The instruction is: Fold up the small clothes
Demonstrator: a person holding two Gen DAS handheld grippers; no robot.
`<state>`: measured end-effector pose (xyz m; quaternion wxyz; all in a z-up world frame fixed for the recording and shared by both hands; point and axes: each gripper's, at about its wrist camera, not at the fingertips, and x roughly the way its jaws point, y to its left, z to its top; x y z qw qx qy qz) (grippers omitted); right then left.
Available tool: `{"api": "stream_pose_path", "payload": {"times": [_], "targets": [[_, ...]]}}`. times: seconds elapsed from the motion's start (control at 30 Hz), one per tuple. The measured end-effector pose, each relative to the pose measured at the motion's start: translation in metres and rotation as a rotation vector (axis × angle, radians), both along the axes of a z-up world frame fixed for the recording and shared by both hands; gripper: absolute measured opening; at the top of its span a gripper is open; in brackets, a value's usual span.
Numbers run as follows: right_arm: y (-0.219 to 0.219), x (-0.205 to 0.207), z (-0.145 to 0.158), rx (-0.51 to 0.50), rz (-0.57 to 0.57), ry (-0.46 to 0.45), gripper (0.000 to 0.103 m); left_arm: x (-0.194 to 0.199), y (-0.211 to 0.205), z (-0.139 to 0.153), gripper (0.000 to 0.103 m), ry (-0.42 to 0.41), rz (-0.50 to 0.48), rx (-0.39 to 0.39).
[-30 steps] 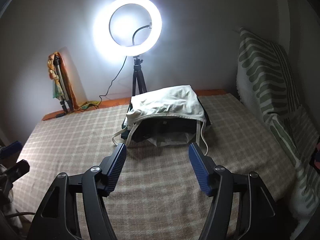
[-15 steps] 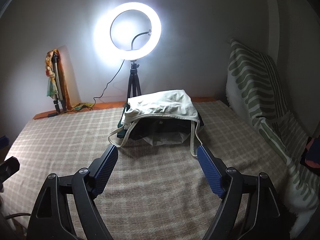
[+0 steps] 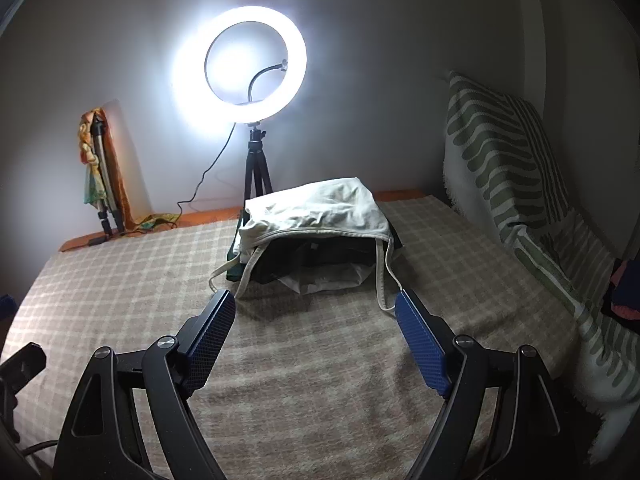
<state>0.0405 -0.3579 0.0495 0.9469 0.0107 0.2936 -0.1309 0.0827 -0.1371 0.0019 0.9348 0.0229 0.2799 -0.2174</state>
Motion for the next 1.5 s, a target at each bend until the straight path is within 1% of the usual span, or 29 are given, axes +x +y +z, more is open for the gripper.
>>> {"api": "stream_pose_path", "payload": {"times": [0.4,1.5], "targets": [[0.0005,0.0002,-0.002,-0.003,0.0,0.008,0.082,-0.0067,-0.0005,0.0043,0.103,-0.023,0.007,0.012],[0.0087,-0.0057,0.0008,-0.003,-0.014,0.0,0.082,-0.0082,-0.0012,0.0033,0.103,-0.016,0.008,0.023]]}}
